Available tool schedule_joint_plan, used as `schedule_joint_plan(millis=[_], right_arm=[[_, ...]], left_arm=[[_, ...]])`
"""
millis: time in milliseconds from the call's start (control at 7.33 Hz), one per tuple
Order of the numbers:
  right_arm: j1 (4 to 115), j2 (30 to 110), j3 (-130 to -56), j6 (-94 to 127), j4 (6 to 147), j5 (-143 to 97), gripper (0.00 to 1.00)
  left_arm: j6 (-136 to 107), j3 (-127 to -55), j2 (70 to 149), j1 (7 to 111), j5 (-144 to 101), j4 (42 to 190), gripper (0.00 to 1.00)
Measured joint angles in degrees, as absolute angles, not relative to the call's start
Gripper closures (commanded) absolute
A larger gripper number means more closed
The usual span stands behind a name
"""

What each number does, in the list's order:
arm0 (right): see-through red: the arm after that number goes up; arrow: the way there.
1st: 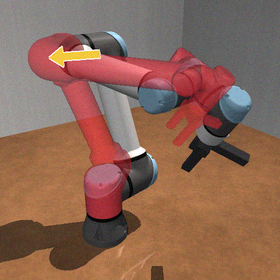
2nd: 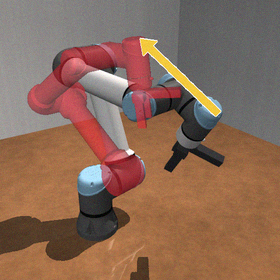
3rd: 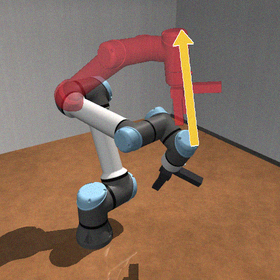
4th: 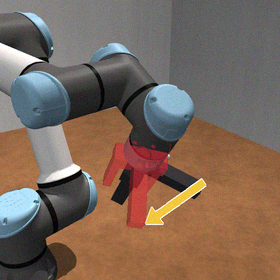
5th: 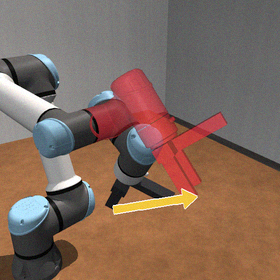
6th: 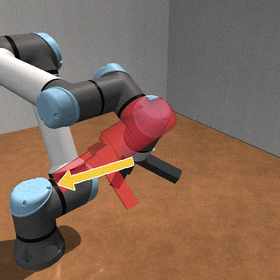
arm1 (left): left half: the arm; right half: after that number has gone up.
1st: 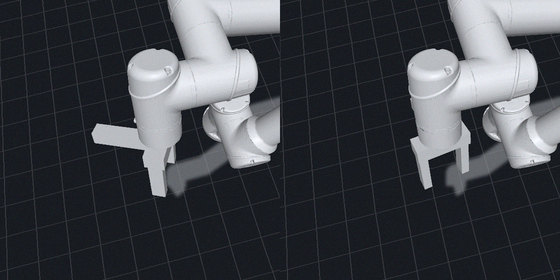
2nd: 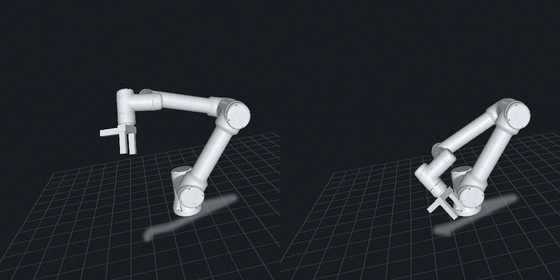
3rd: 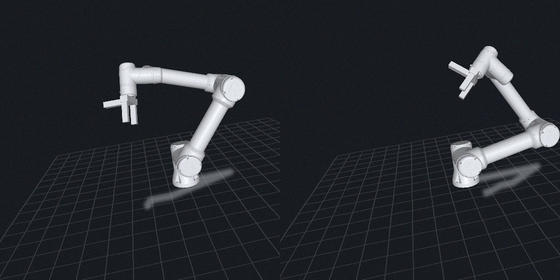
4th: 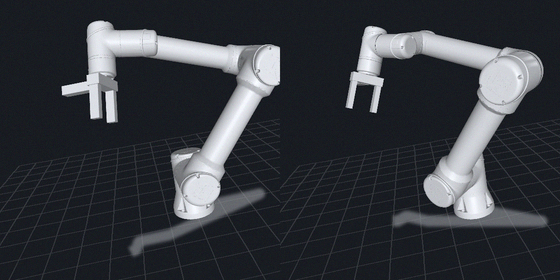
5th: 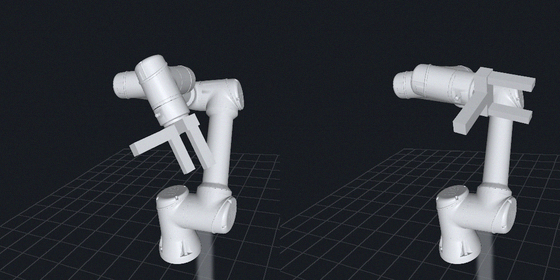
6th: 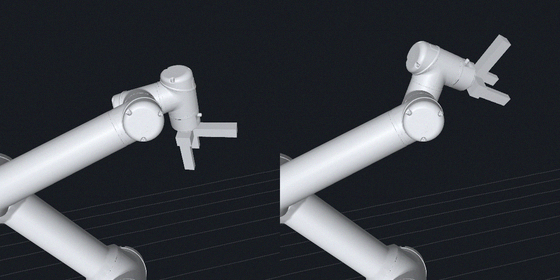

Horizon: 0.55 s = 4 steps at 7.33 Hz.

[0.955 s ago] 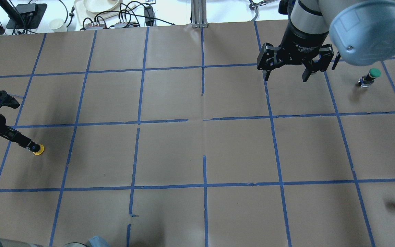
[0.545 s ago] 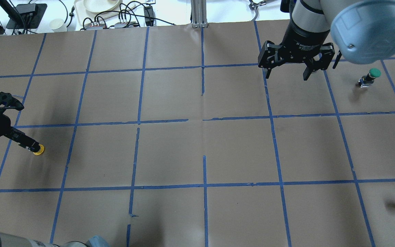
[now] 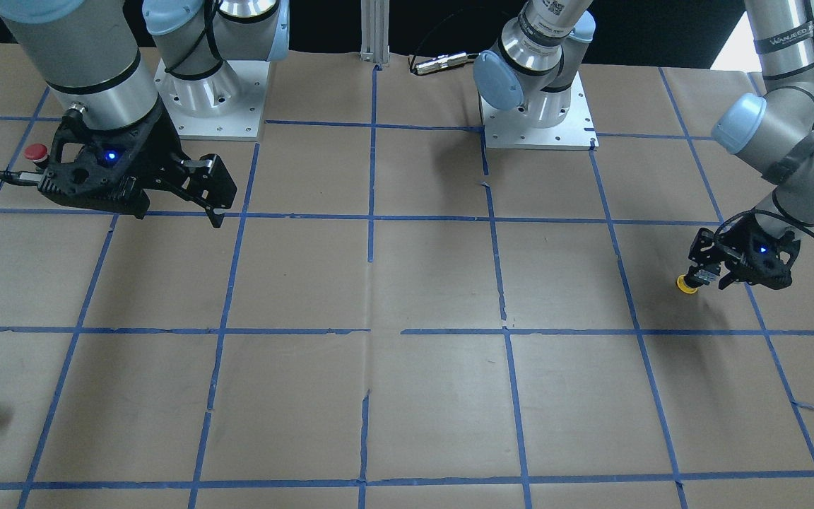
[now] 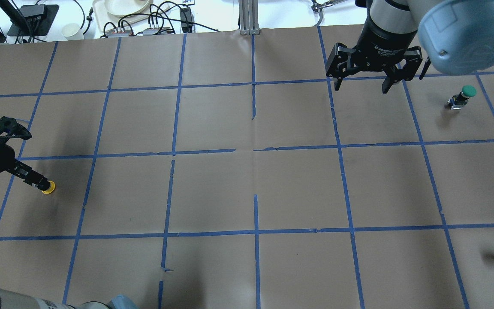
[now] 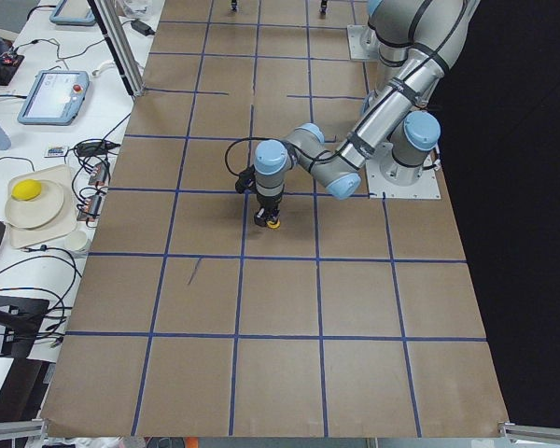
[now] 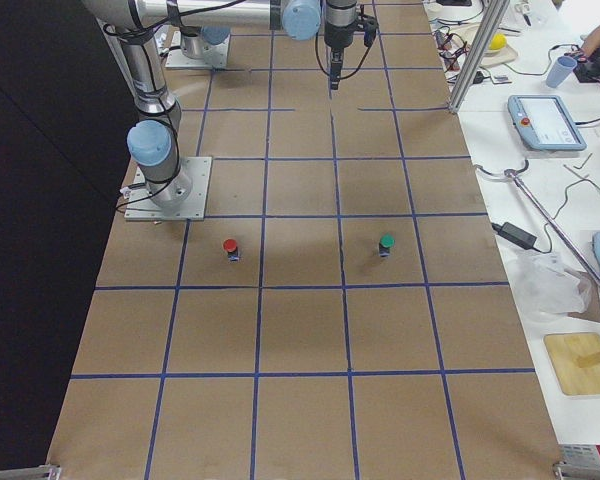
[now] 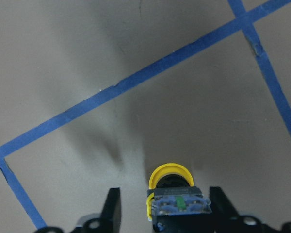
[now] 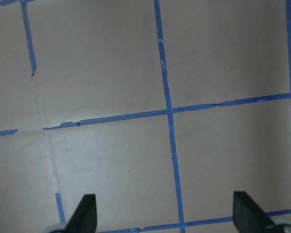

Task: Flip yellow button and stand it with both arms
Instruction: 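Close the left gripper on the yellow button's base, then lift the yellow button with the left gripper toward the table center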

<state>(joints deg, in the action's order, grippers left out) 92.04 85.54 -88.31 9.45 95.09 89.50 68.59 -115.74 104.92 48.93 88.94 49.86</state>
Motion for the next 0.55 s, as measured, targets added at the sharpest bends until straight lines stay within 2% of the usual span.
schedule_joint_plan(millis=[273,545], right_arm=[[92.2,87.1,-88.9,9.3,95.0,89.4,0.00],[92.6,88.3,-89.3,9.4,95.0,89.0,0.00]], left_arm=[[68.3,-115.6,103.9,49.3,88.8,51.0,0.77],[65.2,-114.1,101.4,50.7,85.7,56.7,0.77]])
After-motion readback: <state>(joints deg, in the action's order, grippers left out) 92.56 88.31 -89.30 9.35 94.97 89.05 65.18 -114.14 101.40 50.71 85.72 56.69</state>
